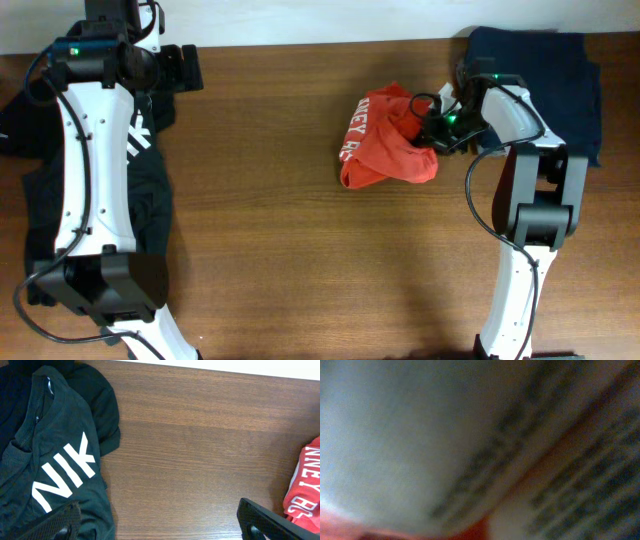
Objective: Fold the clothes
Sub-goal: 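Carry the red t-shirt right and place it on the navy stack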
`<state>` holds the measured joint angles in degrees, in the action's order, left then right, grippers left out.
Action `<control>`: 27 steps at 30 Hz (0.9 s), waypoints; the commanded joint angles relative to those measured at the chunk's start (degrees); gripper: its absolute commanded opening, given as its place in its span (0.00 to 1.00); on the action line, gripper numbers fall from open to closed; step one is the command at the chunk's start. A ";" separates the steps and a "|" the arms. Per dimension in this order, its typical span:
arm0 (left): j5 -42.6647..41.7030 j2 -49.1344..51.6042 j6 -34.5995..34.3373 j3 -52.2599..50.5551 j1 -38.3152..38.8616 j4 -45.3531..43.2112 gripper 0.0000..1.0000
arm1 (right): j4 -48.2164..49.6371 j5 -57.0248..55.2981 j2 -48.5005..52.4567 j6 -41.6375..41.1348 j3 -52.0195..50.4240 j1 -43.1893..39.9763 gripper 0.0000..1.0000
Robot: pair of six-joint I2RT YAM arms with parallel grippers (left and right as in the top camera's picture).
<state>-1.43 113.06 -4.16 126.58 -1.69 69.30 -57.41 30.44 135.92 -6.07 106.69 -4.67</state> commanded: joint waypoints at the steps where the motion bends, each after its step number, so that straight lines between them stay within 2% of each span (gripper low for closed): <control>1: 0.42 0.50 -0.11 -0.33 -0.20 0.02 0.99 | 1.75 3.87 1.01 0.26 -1.49 1.55 0.04; 11: 0.39 0.50 -0.11 -0.33 -0.20 0.00 0.99 | 0.04 4.61 -8.79 0.59 6.38 -0.24 0.04; 14: 0.42 0.50 -0.11 -0.33 -0.20 -0.02 0.99 | 0.35 4.98 -12.96 -2.45 9.86 -1.57 0.04; 18: 0.39 0.50 -0.13 -0.33 -0.20 0.00 0.99 | 5.05 4.94 -17.31 -11.04 12.74 -4.24 0.04; 23: 0.39 0.50 -0.13 -0.33 -0.20 0.02 0.99 | 12.55 4.90 -18.12 -20.81 12.90 -7.30 0.04; 27: 0.39 0.50 -0.13 -0.33 -0.20 0.02 0.99 | 16.96 2.19 -18.12 -23.85 12.90 -10.19 0.04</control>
<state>-1.43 113.06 -4.16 126.58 -1.69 69.28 -41.82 34.04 118.04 -24.14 119.13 -13.08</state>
